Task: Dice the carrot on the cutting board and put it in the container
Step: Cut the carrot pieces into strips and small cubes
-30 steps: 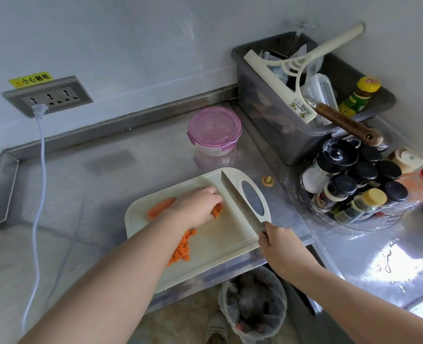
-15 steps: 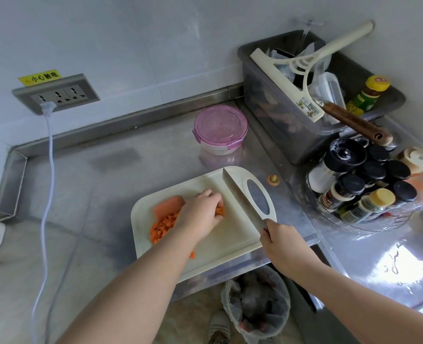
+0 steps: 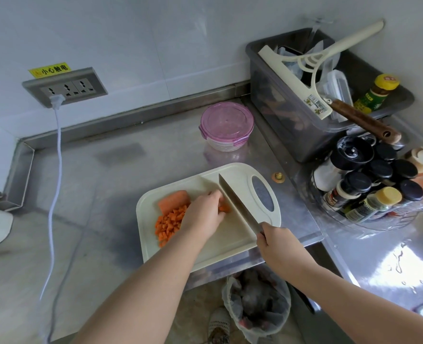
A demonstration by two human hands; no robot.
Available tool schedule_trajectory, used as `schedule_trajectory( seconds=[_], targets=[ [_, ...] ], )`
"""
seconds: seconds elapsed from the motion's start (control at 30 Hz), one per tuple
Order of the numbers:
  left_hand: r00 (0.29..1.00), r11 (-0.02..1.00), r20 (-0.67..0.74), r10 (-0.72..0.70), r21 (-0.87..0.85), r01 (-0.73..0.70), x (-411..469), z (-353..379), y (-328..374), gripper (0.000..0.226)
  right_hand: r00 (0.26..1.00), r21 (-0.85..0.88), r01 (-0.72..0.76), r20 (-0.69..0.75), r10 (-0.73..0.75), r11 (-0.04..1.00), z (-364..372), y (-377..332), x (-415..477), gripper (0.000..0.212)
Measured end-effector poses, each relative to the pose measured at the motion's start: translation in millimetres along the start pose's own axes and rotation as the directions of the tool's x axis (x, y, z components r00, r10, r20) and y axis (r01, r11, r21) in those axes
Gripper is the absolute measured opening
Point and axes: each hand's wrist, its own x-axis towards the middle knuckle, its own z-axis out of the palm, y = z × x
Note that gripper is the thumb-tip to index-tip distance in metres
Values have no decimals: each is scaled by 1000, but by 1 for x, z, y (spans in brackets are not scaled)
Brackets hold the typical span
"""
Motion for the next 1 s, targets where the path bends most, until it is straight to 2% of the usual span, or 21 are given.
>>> schedule_trajectory(
  seconds=[0.17,0.3,0.43,0.6,0.83,1.0],
  targets=[
    [991,996,-101,-88,-5,88,-9,6,8,20,999,-71,44,4,-44,997,7,-1,0,19],
    [985,993,-130,-114,-42,110,-11,7,8,18,998,-90,65,25,-63,994,8,2,-1,26],
    [983,992,-142,-114,-72,105,-12,8,6,14,996,-108,87,32,-84,990,4,3,-2,25],
    [978,974,-132,-160,-183,135,-13,8,3,21,992,-89,122,-32,-125,989,-1,1,-4,27],
    [974,982,-134,-181,-87,171,-14,4,3,22,991,-153,130,-10,-133,980,3,-4,-7,27],
    [977,985,-128,-172,-32,169,-13,3,4,19,994,-212,106,9,-107,971,7,-2,-5,20]
  ],
)
